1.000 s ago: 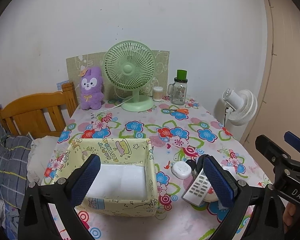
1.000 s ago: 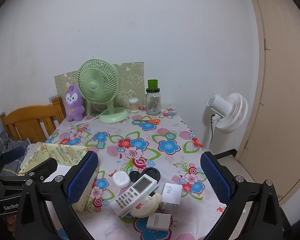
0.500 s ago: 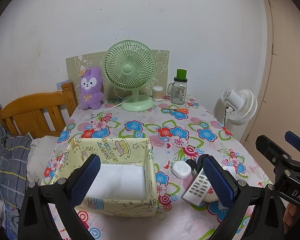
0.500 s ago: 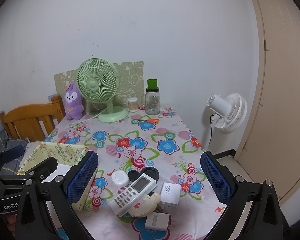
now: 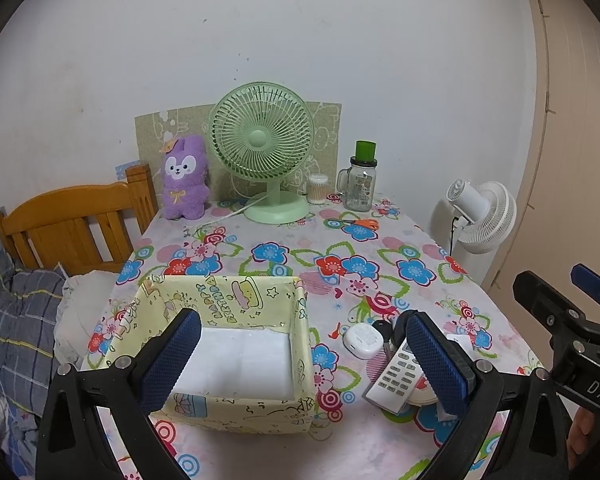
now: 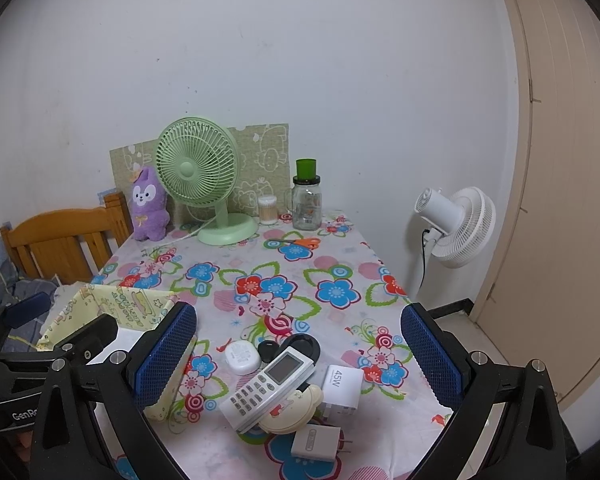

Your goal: Organize rigid objects

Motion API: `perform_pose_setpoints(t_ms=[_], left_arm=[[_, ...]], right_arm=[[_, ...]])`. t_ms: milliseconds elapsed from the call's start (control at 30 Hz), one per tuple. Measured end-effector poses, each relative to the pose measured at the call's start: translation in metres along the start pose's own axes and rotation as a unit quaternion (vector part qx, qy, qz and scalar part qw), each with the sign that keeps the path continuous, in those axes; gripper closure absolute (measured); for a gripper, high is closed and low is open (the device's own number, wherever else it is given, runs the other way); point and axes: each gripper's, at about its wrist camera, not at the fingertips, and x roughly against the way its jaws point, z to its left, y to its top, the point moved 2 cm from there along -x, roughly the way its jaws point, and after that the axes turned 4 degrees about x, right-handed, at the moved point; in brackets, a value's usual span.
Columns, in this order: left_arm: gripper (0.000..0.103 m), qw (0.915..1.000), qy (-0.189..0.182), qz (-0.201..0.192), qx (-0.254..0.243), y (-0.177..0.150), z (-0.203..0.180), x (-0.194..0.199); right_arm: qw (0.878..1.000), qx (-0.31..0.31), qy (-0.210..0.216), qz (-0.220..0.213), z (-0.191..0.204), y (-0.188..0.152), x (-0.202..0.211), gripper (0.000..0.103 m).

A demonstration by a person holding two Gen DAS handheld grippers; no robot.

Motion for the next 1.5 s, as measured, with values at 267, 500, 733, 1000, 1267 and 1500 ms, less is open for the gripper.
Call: perform_pose_setpoints(t_ms=[267,500,733,1000,1267,1500], left_arm=[[0.000,1.0000,0.002,0.007,-0.004,-0.002,-0.001,-0.001],[0.000,1.0000,0.002,0.006,-0.005,-0.003,-0.002,-0.001],[0.000,0.9999,0.003,0.012,-0.006,-0.002,-0.002,-0.004],[0.000,0.9998,0.002,0.016,-0.005,0.000,-0.004,-0.010],[0.008,0.9996,-0.009,0.024,-0.014,-0.001,-0.014,-0.019],[0.015,0.9982,-0.022,0.037,-0.042,-0.007,-0.036,-0.035]], right_arm=[[1.000,-0.001,0.002,0.003,0.003,0.000,0.001,0.000],[1.000,-0.001,0.002,0.003,0.003,0.000,0.001,0.000],[1.000,-0.007,0.007,0.009,0.001,-0.004,-0.002,0.000],[1.000,-0.010,0.009,0.010,0.000,-0.005,-0.005,0.000],[1.000,-0.013,0.003,0.019,-0.006,-0.006,-0.014,0.000],[0.999,-0.016,-0.008,0.032,-0.020,-0.011,-0.026,0.004]])
